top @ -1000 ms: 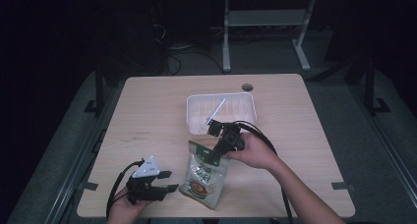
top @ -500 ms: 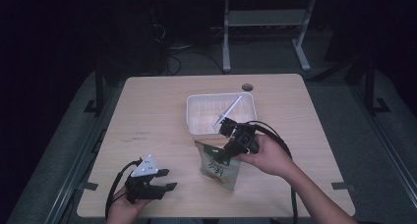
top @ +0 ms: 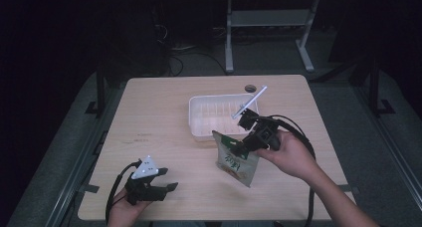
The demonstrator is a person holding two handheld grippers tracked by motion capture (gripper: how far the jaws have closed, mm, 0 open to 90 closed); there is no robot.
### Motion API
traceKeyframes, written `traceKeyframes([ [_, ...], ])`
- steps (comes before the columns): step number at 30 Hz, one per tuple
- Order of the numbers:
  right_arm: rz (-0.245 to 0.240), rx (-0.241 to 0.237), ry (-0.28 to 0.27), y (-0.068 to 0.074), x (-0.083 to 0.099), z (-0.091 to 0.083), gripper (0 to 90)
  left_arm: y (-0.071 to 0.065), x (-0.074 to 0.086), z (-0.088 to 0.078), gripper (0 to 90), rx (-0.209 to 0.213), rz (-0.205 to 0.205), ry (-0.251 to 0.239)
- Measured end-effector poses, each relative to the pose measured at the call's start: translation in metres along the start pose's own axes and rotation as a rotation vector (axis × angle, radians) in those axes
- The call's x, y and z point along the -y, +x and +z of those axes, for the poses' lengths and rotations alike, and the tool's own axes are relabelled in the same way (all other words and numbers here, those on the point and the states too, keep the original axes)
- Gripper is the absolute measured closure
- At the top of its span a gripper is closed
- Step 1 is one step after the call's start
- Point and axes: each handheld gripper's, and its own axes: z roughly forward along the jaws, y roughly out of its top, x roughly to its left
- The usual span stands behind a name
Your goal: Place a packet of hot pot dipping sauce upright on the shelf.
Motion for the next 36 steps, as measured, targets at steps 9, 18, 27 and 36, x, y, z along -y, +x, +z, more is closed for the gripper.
traceKeyframes([
  [9,0.057,0.012,-0.051,-0.004,-0.003,-0.022,89.5,0.001,0.0,0.002,33.5,-0.009,-0.011,0.01],
  [18,0.124,0.025,-0.132,-0.019,-0.018,-0.037,89.4,0.002,0.001,0.001,31.7,-0.019,-0.016,0.006],
  [27,0.199,0.069,-0.182,-0.041,-0.039,-0.041,89.4,0.004,0.001,-0.001,31.4,-0.026,-0.019,0.011],
  [36,0.277,0.1,-0.224,-0.06,-0.062,-0.04,89.5,0.002,0.001,0.0,31.5,-0.029,-0.008,0.014],
])
